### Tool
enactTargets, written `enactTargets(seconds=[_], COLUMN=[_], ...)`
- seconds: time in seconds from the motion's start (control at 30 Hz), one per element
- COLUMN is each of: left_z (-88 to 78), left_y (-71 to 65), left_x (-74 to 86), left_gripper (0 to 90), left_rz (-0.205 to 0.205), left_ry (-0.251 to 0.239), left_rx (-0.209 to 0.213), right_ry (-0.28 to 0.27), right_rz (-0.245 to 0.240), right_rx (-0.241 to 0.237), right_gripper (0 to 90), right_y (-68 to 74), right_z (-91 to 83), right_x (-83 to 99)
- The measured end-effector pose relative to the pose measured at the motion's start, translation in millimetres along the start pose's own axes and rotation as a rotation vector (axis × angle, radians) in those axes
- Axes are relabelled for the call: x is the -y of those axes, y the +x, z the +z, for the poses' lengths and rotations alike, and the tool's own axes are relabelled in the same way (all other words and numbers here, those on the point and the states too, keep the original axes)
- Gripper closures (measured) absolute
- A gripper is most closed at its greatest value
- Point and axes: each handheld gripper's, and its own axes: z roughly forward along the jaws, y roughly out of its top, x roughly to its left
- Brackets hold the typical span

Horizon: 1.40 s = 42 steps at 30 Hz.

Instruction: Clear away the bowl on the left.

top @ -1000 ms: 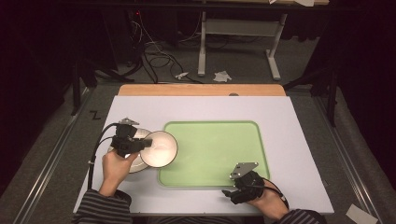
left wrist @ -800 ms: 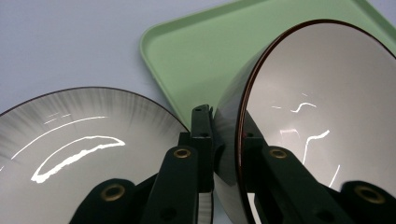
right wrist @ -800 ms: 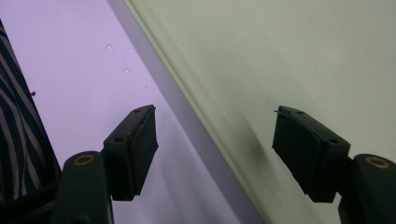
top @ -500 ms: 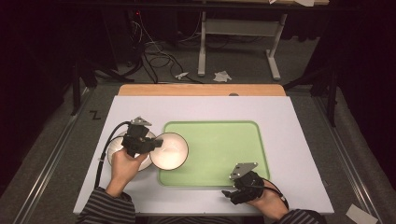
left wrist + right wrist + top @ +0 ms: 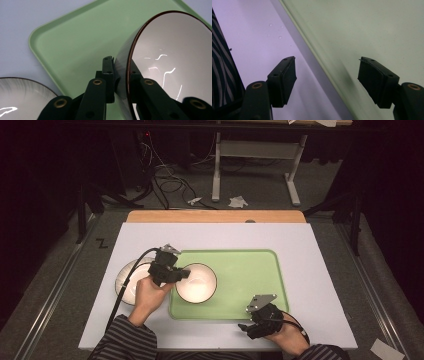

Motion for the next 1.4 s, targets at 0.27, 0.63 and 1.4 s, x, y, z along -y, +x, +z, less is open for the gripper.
enactTargets(seconds=[0.27,0.63,1.4], left_z=[11.4,33.0,91.4], left_y=[-8.5,-20.7,-18.6], left_x=[-11.7,-39.7,-61.1], left_gripper=[81.7,81.3,80.4], left_rz=[0.010,0.014,-0.056], left_ry=[0.005,0.007,0.048], left_rx=[0.026,0.090,0.074], right_ry=[0.000,0.002,0.008], right_rz=[0.004,-0.003,-0.005], right_rx=[0.000,-0.002,0.003], right_gripper=[32.1,32.1,32.1], right_y=[0.2,-0.1,2.2], right_z=[0.3,0.1,-1.4], right_x=[0.2,0.4,1.1])
